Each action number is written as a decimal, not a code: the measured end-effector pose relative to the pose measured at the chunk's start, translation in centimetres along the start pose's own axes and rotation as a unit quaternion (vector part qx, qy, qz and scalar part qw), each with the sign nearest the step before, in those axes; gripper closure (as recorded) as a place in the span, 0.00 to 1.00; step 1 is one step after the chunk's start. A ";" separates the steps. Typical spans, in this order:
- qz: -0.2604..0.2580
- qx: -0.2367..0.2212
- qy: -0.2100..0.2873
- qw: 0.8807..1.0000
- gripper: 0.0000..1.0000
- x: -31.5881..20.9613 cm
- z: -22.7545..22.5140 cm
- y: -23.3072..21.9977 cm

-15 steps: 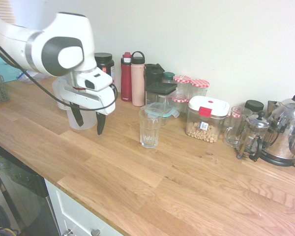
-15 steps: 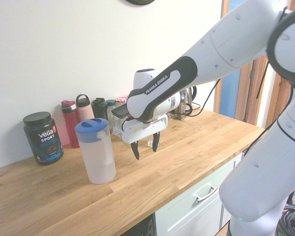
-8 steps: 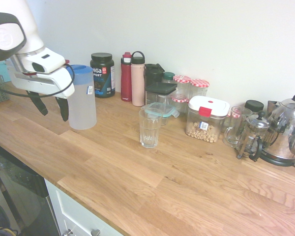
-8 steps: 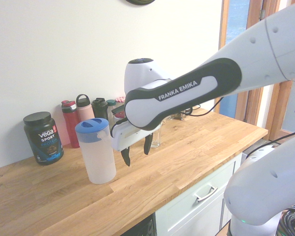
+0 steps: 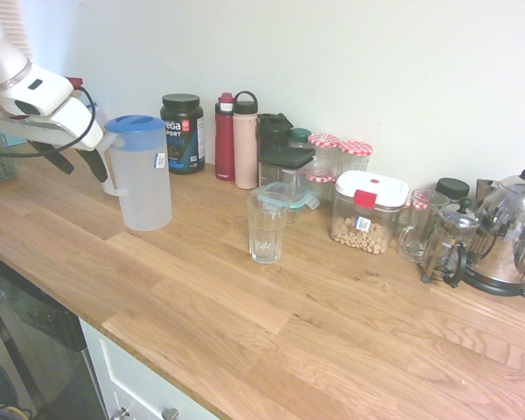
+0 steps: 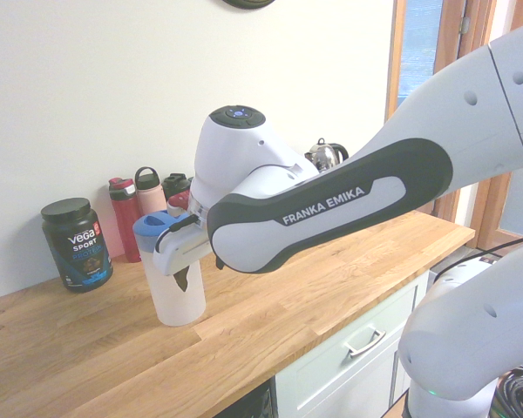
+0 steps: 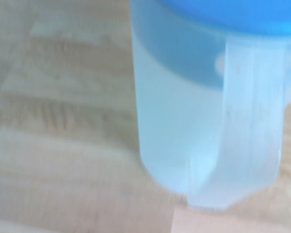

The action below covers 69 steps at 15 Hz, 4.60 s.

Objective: Pour me some water

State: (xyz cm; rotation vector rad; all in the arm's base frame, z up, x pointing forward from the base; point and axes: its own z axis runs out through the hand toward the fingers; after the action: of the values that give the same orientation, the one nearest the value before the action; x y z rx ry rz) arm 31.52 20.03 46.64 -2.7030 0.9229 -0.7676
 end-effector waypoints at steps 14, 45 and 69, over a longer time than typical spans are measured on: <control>0.038 0.046 0.041 0.997 1.00 2.1 0.9 -2.4; -0.035 -0.020 -0.051 0.998 1.00 8.9 -9.3 11.6; -0.232 -0.171 -0.210 0.934 1.00 36.4 -4.8 24.8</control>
State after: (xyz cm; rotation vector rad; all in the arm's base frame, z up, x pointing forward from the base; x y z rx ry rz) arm 40.67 -21.96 57.61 -3.2509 0.3416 -0.0599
